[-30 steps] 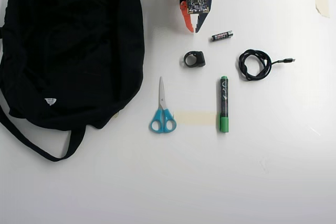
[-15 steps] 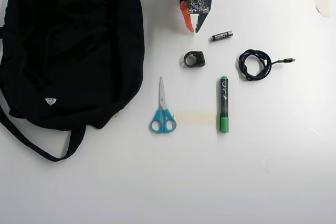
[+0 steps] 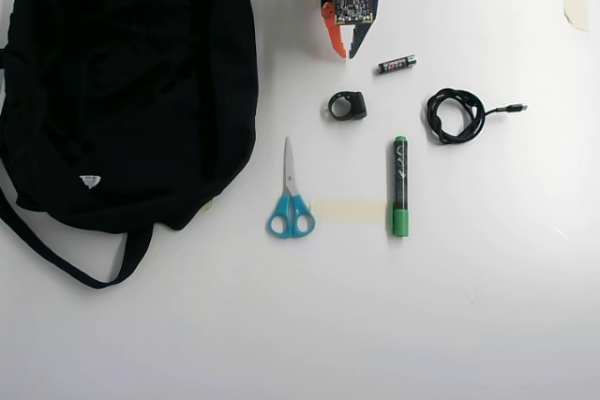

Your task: Put the green marker into the black bag

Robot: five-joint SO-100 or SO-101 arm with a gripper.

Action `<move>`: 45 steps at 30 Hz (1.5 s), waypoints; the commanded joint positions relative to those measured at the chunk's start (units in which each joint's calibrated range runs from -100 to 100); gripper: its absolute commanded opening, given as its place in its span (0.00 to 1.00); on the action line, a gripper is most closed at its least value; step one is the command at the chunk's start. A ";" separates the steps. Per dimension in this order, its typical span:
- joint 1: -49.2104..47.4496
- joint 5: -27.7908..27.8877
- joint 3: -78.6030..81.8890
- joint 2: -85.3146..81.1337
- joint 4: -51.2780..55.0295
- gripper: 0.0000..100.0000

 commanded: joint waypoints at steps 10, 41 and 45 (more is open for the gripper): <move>-0.14 -0.11 1.01 -0.33 -0.44 0.02; -0.22 -0.21 -5.91 1.24 -1.30 0.02; -0.14 -0.21 -11.12 7.47 -4.92 0.02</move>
